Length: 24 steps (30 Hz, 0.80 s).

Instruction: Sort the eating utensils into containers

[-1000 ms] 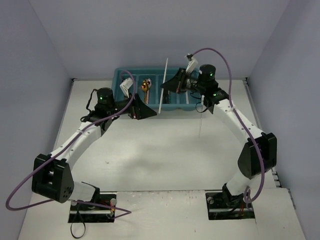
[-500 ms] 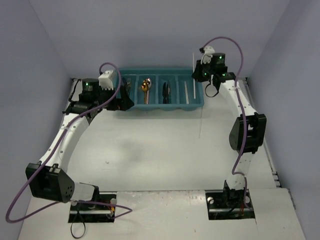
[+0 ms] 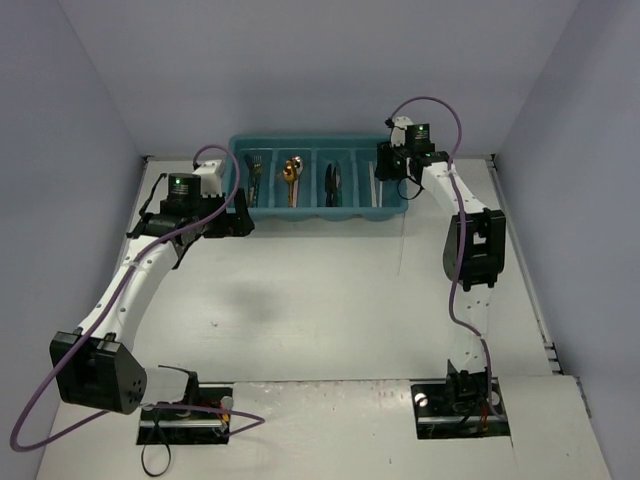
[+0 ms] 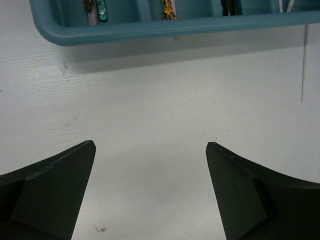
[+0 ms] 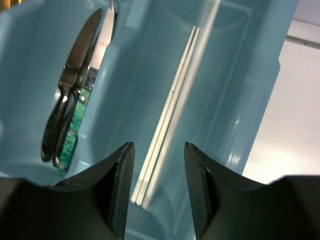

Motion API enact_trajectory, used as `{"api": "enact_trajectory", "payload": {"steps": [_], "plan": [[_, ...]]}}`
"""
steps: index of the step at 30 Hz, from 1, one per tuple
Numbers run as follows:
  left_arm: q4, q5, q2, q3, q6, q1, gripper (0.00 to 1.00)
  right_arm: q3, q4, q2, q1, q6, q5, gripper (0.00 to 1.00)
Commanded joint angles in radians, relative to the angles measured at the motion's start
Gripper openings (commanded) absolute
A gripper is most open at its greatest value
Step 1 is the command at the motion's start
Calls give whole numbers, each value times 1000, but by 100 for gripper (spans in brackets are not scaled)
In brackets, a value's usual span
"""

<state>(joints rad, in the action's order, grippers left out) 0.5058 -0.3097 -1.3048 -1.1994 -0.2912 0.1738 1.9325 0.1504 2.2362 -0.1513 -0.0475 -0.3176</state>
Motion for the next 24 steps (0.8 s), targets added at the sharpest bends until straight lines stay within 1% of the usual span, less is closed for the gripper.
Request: {"api": "enact_trajectory", "payload": {"steps": [1, 3, 5, 7, 9, 11, 12, 13, 15, 17, 19, 21, 24], "plan": [[-26, 29, 35, -27, 0, 4, 92, 65, -46, -72, 1, 45, 3, 50], [-24, 28, 22, -34, -2, 4, 92, 59, -41, -117, 3, 83, -7, 50], [-24, 31, 17, -44, -4, 4, 92, 33, -29, -218, 7, 121, -3, 49], [-27, 32, 14, -51, -8, 4, 92, -30, -15, -311, 9, 134, 16, 45], [-30, 36, 11, -55, -12, 4, 92, -142, -6, -430, 9, 132, 53, 43], [-38, 41, 9, -54, -22, 3, 92, -306, 1, -577, 7, 118, 102, 40], [-40, 43, 10, -52, -27, 3, 92, -366, 5, -625, 7, 115, 123, 40], [-45, 44, 9, -50, -34, 3, 92, -459, 8, -697, 8, 116, 160, 40], [-51, 41, 7, -45, -41, 4, 92, -570, 12, -800, 4, 131, 231, 39], [-56, 40, 1, -42, -53, 3, 92, -677, 31, -842, -2, 160, 308, 36], [-55, 32, -7, -44, -62, 4, 92, -726, 40, -851, -2, 194, 314, 35], [-53, 23, -13, -49, -71, 3, 92, -749, 46, -839, -4, 245, 341, 34], [-53, 22, -9, -55, -72, 3, 92, -770, 47, -785, -5, 293, 353, 29]]}}
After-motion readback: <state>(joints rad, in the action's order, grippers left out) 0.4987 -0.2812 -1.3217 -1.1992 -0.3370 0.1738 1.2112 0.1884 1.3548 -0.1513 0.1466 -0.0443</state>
